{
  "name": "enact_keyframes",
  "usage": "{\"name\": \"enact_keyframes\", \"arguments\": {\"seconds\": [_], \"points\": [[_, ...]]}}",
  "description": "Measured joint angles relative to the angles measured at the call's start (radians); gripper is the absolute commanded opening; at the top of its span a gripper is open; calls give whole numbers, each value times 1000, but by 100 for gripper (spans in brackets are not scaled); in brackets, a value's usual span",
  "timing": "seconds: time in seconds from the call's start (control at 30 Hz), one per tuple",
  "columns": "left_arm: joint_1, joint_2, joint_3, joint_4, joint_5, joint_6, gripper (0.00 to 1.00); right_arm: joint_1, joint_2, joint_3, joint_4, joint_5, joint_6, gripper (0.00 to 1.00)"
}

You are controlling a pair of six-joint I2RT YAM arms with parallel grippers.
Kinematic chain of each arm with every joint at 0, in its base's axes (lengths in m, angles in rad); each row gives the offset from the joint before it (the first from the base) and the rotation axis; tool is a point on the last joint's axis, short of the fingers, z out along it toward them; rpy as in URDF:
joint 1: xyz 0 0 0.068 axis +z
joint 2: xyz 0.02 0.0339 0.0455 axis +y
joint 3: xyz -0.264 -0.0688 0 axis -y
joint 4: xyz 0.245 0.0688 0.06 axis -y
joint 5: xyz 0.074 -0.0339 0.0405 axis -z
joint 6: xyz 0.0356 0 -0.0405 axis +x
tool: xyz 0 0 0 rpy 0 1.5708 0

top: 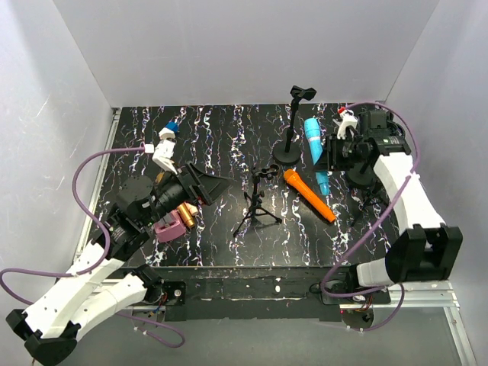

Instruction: Attach the microphones to the stand

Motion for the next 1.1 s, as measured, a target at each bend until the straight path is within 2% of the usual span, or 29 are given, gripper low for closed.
{"name": "enact_keyframes", "arguments": {"seconds": [0.2,0.47,0.6,0.77,0.93,1.1], "points": [[0,45,24,43,39,-30,98,0,-182,-48,-72,-105,-59,4],[0,269,166,127,135,-63,98,0,-373,-58,-219,-348,-222,2],[-17,389,223,175,171,-75,98,0,-378,53,-289,-489,-293,2],[-101,485,264,246,166,-58,98,0,-343,176,-311,-658,-317,2],[-204,547,271,344,114,-31,98,0,-298,202,-313,-760,-311,3],[-280,624,279,453,68,-13,98,0,-283,202,-310,-799,-291,3]]}}
